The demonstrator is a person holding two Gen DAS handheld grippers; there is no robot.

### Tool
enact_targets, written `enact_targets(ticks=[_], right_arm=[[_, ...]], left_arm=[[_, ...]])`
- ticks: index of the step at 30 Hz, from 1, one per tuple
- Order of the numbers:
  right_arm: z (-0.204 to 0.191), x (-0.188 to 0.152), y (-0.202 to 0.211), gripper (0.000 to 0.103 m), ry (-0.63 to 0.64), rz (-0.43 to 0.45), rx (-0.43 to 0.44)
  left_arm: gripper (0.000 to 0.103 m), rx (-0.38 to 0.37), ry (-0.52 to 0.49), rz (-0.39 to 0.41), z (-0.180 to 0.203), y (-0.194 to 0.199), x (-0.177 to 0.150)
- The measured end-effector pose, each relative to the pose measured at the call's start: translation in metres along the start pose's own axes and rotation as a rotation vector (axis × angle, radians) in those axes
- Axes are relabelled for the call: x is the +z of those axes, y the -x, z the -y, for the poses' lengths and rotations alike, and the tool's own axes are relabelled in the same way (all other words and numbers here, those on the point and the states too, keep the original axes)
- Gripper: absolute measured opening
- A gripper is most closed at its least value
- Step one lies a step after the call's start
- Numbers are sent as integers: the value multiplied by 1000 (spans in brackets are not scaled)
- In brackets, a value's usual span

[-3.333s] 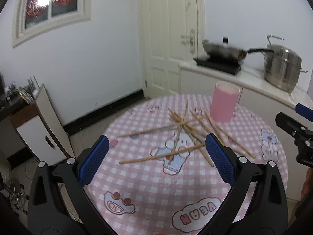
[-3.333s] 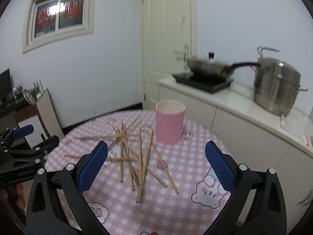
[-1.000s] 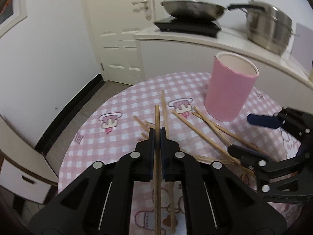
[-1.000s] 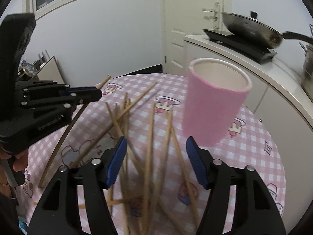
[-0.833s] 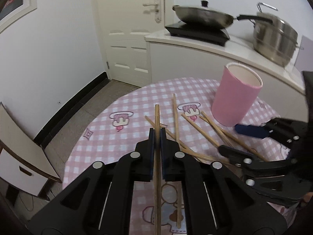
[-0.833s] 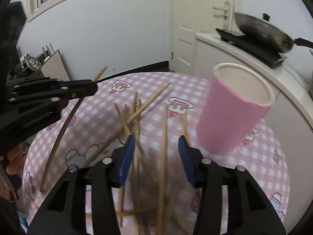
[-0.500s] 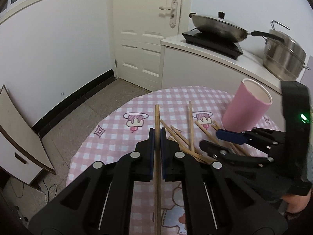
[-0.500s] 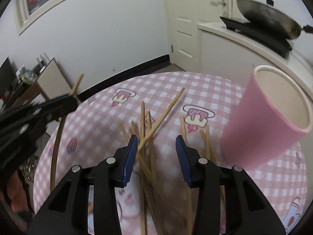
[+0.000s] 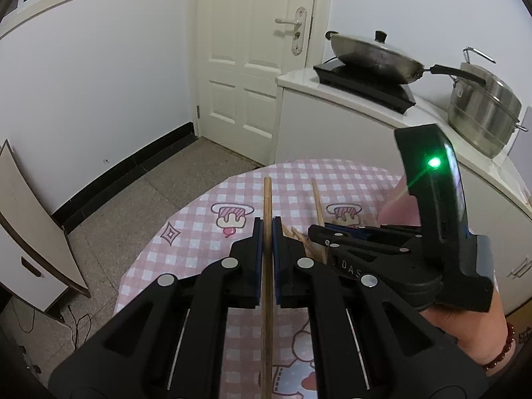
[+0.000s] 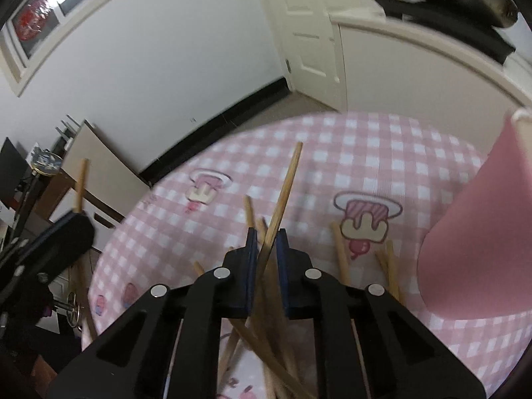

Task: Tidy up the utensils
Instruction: 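Lift the chopstick upright with the left tool while the right tool grasps another, then carry the chopsticks over the pink cup and lower them in with both tools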

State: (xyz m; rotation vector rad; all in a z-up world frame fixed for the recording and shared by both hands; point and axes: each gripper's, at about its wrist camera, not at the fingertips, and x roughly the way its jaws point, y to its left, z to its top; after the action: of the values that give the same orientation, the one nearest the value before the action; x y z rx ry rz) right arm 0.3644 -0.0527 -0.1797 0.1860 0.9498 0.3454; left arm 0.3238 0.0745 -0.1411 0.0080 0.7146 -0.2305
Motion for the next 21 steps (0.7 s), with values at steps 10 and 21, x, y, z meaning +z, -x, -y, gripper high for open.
enact_targets(ticks=[10, 21], right_arm=[[-16, 7, 99, 4, 94, 228, 51], [-10, -10, 175, 4, 158, 385, 34]], left_arm=[[6, -41, 17, 116, 15, 60, 20], [6, -69, 1, 239, 55, 115, 40]])
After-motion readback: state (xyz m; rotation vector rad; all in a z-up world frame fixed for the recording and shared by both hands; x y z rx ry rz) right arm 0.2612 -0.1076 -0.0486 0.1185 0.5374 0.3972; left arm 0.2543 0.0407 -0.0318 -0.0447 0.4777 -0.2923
